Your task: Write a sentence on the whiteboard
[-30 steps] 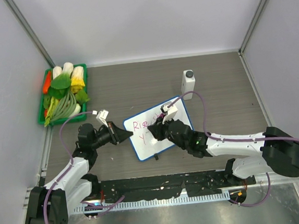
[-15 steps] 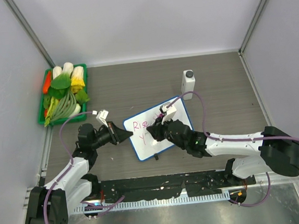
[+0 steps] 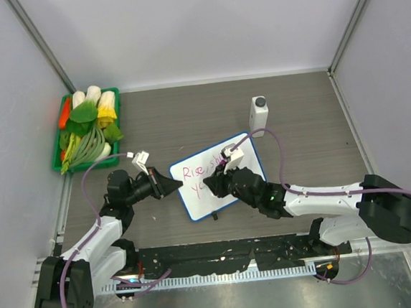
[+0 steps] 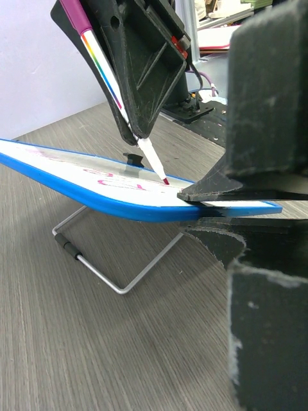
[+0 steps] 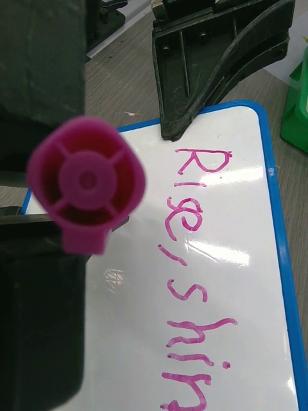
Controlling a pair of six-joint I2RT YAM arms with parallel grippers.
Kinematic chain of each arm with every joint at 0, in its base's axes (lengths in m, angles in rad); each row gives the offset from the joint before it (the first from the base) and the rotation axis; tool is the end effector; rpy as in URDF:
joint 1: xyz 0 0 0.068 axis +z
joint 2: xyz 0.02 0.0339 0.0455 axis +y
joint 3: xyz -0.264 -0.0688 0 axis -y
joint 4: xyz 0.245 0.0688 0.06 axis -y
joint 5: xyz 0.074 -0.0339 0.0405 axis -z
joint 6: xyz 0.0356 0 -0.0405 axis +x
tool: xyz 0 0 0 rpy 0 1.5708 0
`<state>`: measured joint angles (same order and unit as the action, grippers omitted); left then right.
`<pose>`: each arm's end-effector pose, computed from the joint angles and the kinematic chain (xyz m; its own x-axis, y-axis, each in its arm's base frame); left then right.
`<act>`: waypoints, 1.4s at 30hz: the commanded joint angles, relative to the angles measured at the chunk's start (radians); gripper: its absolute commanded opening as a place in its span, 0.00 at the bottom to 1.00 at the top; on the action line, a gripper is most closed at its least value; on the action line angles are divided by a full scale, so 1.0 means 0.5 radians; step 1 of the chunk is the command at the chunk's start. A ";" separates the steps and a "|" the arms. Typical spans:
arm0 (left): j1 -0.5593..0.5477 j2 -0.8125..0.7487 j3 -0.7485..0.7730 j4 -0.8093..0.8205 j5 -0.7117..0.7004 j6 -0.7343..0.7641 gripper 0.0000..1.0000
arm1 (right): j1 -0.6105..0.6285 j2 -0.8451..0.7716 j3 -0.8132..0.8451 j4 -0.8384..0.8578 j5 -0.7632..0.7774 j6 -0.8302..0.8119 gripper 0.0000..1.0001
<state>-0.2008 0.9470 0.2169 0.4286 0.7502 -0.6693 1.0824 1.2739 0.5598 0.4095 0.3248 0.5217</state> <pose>0.1754 -0.0605 0.1794 -0.7145 -0.3177 -0.6233 0.4342 0.4971 -0.7512 0.1367 0.2331 0.2185 -0.4679 0.1260 -0.8748 -0.5316 0.7506 0.3924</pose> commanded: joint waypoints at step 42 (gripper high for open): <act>0.015 -0.001 -0.007 0.029 -0.104 0.145 0.00 | -0.171 -0.149 0.019 0.073 -0.131 -0.003 0.01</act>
<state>-0.2008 0.9466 0.2161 0.4294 0.7532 -0.6697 0.9970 1.2217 0.5865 0.3855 0.3004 0.5018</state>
